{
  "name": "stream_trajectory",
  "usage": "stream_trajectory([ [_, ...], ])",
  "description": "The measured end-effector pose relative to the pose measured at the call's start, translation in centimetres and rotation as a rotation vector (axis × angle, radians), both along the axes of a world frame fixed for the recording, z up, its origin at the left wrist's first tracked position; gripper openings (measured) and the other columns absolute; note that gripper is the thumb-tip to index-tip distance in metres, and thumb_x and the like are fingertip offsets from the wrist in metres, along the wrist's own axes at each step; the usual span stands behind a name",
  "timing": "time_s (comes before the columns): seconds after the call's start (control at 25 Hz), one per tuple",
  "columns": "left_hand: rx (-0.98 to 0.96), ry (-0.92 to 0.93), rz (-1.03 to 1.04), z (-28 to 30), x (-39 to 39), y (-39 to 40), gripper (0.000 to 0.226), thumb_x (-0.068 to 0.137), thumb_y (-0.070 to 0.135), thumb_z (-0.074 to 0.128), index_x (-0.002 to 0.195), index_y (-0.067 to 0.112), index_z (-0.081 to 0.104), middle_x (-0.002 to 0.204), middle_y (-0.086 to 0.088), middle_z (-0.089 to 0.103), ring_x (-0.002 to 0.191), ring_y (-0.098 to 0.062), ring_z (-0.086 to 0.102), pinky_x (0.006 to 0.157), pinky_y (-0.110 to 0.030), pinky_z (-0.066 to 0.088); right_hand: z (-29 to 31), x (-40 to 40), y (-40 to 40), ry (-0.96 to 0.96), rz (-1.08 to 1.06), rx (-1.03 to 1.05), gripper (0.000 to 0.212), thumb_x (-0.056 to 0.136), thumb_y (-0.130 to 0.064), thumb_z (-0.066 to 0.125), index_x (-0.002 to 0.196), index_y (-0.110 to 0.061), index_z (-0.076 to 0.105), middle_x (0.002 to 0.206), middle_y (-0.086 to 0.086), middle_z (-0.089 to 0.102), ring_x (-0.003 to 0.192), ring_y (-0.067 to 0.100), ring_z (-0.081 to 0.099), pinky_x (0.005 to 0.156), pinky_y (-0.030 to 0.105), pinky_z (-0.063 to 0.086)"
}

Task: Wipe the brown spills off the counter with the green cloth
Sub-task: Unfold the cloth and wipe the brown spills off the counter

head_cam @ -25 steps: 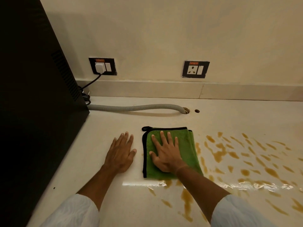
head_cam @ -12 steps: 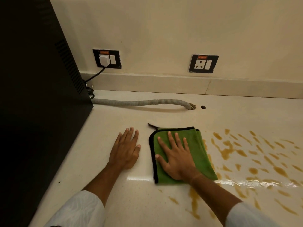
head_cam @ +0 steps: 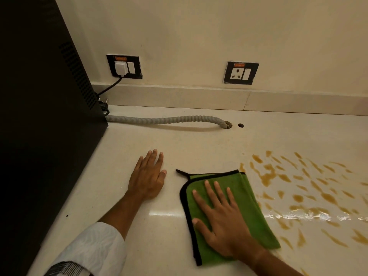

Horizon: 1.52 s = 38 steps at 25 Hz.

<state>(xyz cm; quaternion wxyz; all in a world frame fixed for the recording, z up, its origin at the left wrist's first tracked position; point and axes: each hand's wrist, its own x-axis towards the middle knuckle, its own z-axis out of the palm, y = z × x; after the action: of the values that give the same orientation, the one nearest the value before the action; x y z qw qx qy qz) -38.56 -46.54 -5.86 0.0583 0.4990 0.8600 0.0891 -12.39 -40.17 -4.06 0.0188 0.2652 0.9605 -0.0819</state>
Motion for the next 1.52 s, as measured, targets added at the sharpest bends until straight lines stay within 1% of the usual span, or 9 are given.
stream_trajectory([
  [0.2,0.012,0.006,0.015,0.0,0.2,0.2,0.069,0.088,0.045,0.015,0.152,0.02,0.005,0.163,-0.004,0.001,0.149,-0.017,-0.002,0.121,-0.037,-0.003,-0.3,-4.9,2.8,0.002,-0.232,0.009,0.073,0.09,-0.069,0.006,0.153,-0.035,-0.005,0.162,0.013,-0.012,0.148,0.035,-0.017,0.118,0.06,-0.007],
  [0.32,0.017,0.009,0.019,-0.1,0.2,0.1,0.07,0.088,0.045,0.017,0.152,0.02,0.007,0.163,-0.005,0.003,0.149,-0.017,0.0,0.121,-0.037,-0.003,0.1,-4.0,0.0,0.018,-0.063,0.007,0.07,0.092,-0.069,0.01,0.152,-0.037,-0.005,0.163,0.011,-0.012,0.148,0.032,-0.019,0.118,0.058,-0.006],
  [0.48,0.002,0.002,0.005,-0.1,0.0,0.0,0.07,0.088,0.046,0.014,0.152,0.02,0.003,0.163,-0.004,-0.001,0.149,-0.016,-0.004,0.12,-0.035,-0.006,0.7,3.0,-2.0,0.019,0.108,-0.049,0.069,0.09,-0.073,0.012,0.149,-0.046,-0.011,0.163,0.002,-0.017,0.147,0.021,-0.025,0.119,0.054,-0.008],
  [0.64,0.004,-0.003,-0.006,-0.2,0.1,0.0,0.07,0.088,0.047,0.012,0.152,0.019,0.002,0.162,-0.004,-0.002,0.149,-0.017,-0.005,0.12,-0.035,-0.006,-0.2,4.5,3.0,0.007,-0.132,0.04,0.074,0.087,-0.077,0.007,0.151,-0.041,-0.01,0.162,0.004,-0.018,0.148,0.022,-0.022,0.12,0.054,-0.004],
  [0.84,-0.01,-0.001,0.0,-0.2,0.2,0.1,0.069,0.089,0.046,0.014,0.152,0.019,0.002,0.162,-0.005,-0.002,0.149,-0.017,-0.004,0.12,-0.036,-0.005,-0.7,-1.4,10.1,-0.016,-0.413,0.03,0.086,0.083,-0.077,0.006,0.154,-0.03,-0.004,0.163,0.014,-0.009,0.15,0.032,-0.01,0.119,0.059,-0.001],
  [1.0,-0.022,-0.005,0.001,-0.2,0.1,0.2,0.069,0.089,0.046,0.015,0.152,0.019,0.003,0.162,-0.005,-0.001,0.149,-0.018,-0.003,0.121,-0.037,-0.004,-0.4,-1.6,9.3,-0.019,-0.228,0.047,0.082,0.084,-0.076,0.006,0.153,-0.033,-0.003,0.163,0.014,-0.007,0.15,0.031,-0.011,0.12,0.057,-0.003],
  [1.2,-0.049,-0.026,0.009,0.1,-0.2,0.3,0.072,0.087,0.047,0.015,0.152,0.018,0.005,0.163,-0.005,0.0,0.149,-0.018,-0.002,0.121,-0.037,-0.002,0.3,6.7,4.5,0.018,0.072,0.008,0.074,0.088,-0.076,0.012,0.151,-0.043,-0.009,0.163,0.003,-0.014,0.149,0.019,-0.019,0.121,0.05,-0.004],
  [1.4,0.047,0.001,-0.016,2.1,3.4,2.7,0.076,0.086,0.05,0.021,0.152,0.014,0.004,0.162,-0.01,0.0,0.149,-0.021,-0.003,0.121,-0.037,-0.002,-0.7,7.2,10.6,0.017,-0.389,0.059,0.078,0.085,-0.076,0.004,0.152,-0.037,-0.006,0.162,0.007,-0.016,0.149,0.026,-0.017,0.119,0.056,-0.008],
  [1.52,0.063,0.008,-0.106,2.5,7.7,5.7,0.077,0.088,0.051,0.023,0.152,0.017,-0.003,0.162,-0.01,-0.006,0.149,-0.022,-0.007,0.122,-0.039,-0.003,-1.1,4.9,14.1,0.035,-0.551,0.028,0.079,0.087,-0.073,0.008,0.153,-0.031,-0.005,0.163,0.01,-0.016,0.149,0.031,-0.015,0.117,0.063,-0.005],
])
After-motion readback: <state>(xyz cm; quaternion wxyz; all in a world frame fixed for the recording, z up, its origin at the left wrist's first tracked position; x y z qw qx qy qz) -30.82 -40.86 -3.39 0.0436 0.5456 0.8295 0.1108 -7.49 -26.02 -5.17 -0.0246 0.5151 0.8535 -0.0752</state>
